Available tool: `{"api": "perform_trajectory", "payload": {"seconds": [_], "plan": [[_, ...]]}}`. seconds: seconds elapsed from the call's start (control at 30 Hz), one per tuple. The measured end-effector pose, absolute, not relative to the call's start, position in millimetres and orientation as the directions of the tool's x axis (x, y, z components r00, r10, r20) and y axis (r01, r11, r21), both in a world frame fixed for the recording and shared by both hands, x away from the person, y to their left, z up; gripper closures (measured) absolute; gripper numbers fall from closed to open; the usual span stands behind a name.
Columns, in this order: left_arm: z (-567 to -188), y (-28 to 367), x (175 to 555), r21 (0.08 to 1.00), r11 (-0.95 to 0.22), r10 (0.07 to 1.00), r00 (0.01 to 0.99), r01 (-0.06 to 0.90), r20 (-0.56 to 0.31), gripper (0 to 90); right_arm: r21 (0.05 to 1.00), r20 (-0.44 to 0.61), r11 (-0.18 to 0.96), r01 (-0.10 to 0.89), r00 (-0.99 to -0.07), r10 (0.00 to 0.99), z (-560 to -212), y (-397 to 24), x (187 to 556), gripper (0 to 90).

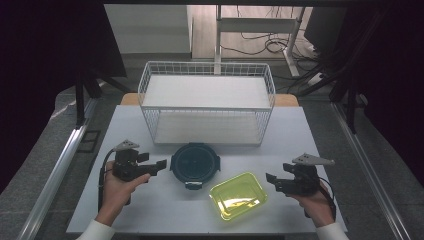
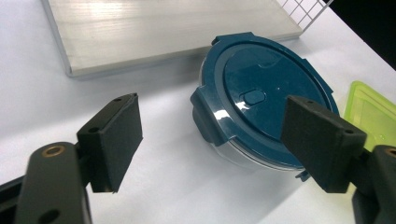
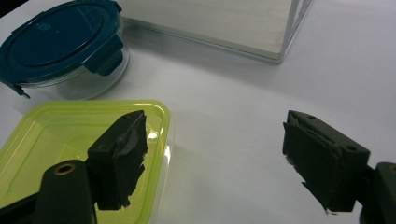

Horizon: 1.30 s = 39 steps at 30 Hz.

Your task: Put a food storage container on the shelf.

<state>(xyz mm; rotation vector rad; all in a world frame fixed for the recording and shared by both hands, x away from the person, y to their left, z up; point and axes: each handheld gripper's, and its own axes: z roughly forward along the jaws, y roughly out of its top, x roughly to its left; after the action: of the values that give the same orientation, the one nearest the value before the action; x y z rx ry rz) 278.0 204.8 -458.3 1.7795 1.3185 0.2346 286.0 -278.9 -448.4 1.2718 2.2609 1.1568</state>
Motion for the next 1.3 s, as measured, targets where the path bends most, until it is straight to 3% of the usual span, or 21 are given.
{"api": "perform_trajectory", "payload": {"seconds": [0.17,0.23,0.6,1.3], "plan": [[-458.0,205.9,278.1,0.726,-0.034,0.845,0.408,0.687,-0.346,16.1,0.765,0.138,0.275,0.583,-0.565,0.814,-446.1,-275.8,286.5,20.4],[-457.5,206.3,278.0,0.723,-0.024,0.853,0.391,0.691,-0.345,9.9,0.763,0.148,0.274,0.585,-0.571,0.808,-445.6,-274.2,286.7,20.3],[-457.3,207.2,290.5,0.685,-0.019,0.809,0.413,0.729,-0.417,8.6,0.736,0.289,0.209,0.644,-0.579,0.763,-424.9,-239.1,298.2,13.0],[-473.3,190.0,332.8,0.564,-0.024,0.715,0.408,0.825,-0.567,5.7,0.567,0.479,0.191,0.801,-0.510,0.715,-440.8,-164.4,349.8,10.8]]}}
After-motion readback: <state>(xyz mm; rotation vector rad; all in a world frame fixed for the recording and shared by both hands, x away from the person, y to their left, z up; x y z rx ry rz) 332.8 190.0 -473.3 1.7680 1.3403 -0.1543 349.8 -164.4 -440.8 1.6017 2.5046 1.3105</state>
